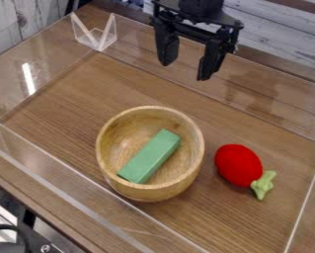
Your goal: Remove the green block from the brown bowl and put it on the table
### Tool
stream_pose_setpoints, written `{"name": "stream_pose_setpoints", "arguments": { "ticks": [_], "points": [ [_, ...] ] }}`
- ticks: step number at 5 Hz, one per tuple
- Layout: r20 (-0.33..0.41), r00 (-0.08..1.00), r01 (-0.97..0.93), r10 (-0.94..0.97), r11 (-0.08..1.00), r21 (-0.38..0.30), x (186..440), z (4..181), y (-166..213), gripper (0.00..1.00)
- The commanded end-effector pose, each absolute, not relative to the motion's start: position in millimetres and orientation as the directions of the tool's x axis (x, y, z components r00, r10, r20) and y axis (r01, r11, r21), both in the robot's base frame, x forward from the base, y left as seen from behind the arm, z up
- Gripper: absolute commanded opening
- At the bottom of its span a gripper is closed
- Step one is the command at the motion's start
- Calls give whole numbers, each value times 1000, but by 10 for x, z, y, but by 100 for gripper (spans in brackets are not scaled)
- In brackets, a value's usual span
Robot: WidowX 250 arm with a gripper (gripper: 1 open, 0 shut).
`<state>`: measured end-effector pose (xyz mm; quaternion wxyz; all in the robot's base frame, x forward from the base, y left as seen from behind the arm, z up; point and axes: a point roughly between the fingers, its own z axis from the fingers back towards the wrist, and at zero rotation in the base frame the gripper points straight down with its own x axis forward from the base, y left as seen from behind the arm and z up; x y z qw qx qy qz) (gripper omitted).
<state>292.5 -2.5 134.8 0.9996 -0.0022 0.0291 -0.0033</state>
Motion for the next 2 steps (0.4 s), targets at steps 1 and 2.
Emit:
{"name": "stream_pose_setpoints", "arguments": {
  "ticks": [1, 2],
  "points": [
    [-89, 996, 0, -1, 1000, -8, 2846, 1218, -28, 100],
    [-97, 995, -14, 12, 1000, -19, 2594, 1021, -27, 100]
  ]
}}
